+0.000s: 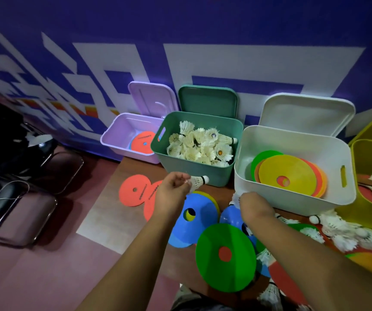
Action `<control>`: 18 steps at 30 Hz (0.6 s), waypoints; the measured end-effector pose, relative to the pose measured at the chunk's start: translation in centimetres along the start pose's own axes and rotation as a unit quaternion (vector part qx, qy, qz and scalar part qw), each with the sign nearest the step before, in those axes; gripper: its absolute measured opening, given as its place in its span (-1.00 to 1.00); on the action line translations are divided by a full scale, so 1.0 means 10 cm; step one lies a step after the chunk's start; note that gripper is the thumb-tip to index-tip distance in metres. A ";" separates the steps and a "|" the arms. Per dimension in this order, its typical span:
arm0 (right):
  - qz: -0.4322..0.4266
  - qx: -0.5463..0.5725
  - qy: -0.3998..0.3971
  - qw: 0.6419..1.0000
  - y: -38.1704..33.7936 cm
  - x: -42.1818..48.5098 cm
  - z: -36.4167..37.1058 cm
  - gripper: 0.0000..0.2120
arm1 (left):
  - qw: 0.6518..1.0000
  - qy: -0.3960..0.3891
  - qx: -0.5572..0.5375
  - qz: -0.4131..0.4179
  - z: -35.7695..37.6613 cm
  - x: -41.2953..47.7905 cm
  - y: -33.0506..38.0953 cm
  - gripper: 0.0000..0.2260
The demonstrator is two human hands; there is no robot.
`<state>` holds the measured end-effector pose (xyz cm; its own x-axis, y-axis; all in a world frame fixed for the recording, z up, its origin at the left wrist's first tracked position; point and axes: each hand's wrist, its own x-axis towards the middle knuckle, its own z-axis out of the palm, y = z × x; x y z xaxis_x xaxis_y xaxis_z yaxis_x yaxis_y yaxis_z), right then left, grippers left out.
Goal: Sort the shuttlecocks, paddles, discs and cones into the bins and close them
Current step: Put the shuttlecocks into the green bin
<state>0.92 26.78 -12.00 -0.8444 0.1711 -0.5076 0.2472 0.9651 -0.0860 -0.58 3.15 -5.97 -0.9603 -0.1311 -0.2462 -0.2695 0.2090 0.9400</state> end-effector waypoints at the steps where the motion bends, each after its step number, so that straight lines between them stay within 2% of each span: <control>1: 0.003 0.006 -0.001 1.000 0.00 -0.03 -0.02 -0.70 | 1.000 0.002 -0.002 0.003 -0.03 0.01 0.03 -0.84; 3: 0.003 0.015 0.021 1.000 -0.04 -0.07 -0.07 -0.74 | 1.000 0.007 -0.002 0.014 -0.09 0.05 0.10 -0.80; 6: -0.053 0.023 0.086 0.995 -0.16 -0.14 -0.18 -0.82 | 0.999 0.016 0.013 0.033 -0.16 0.11 0.20 -0.76; 10: -0.092 0.139 0.141 0.976 -0.35 -0.23 -0.45 -0.78 | 0.998 0.010 0.037 0.052 -0.22 0.23 0.31 -0.70; 14: -0.106 0.254 0.202 0.940 -0.45 -0.29 -0.84 -0.85 | 0.993 0.019 0.073 0.089 -0.29 0.44 0.54 -0.71; 18: -0.121 0.341 0.324 0.874 -0.53 -0.29 -1.28 -0.86 | 0.980 0.056 0.130 0.137 -0.40 0.76 0.85 -0.72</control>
<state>-3.99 23.68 0.87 -0.9486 0.2679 0.1685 0.0636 0.6830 -0.7277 -9.89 0.02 1.09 -0.9893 -0.1376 0.0482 -0.0257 0.4901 0.8713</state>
